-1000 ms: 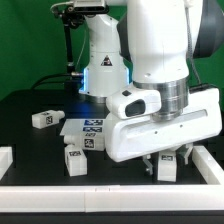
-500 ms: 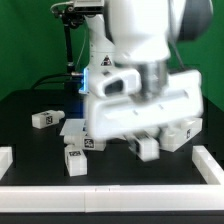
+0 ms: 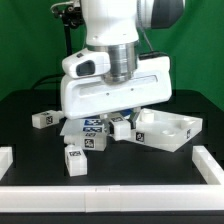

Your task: Assemble one leg

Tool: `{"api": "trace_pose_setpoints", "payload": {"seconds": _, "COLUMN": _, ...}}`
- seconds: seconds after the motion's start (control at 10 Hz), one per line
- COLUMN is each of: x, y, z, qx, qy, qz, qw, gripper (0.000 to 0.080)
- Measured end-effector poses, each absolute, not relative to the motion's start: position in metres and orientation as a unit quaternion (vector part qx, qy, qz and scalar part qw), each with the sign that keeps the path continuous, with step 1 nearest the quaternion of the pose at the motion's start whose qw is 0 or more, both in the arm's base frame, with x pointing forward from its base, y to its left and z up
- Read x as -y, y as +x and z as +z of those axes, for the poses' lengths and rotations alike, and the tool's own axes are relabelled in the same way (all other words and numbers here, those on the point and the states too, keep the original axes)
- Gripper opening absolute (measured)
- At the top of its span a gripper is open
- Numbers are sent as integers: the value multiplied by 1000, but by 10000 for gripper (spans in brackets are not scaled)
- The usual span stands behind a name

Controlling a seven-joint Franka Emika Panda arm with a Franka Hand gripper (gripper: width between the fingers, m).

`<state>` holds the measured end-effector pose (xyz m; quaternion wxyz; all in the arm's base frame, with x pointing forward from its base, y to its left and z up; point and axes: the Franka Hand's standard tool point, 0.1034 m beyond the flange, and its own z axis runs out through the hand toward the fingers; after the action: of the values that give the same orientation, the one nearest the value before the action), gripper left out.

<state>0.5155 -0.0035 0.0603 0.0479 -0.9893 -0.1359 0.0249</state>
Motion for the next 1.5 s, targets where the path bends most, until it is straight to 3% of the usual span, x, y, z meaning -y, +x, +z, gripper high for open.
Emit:
{"api": "trace_pose_setpoints", "payload": {"seconds": 0.3, "x": 8, "y": 515, "z": 60, "qx": 133, "qy": -990, "qz": 25, "qw": 47, "gripper": 284}}
{"api": "trace_pose_setpoints", "payload": {"seconds": 0.7, "x": 105, "y": 503, "z": 71, "qx": 173, "qy": -984, "qz": 22, "qw": 32, "gripper": 284}}
{"api": "trace_pose_setpoints", "payload": {"seconds": 0.9, "x": 140, "y": 486, "z": 56, "qx": 174, "qy": -985, "qz": 7, "qw": 13, "gripper": 284}}
{"api": "trace_pose_setpoints", "payload": {"seconds": 1.5, "x": 146, "y": 478, "z": 50, "qx": 189, "qy": -982, "qz": 4, "qw": 6, "gripper": 284}}
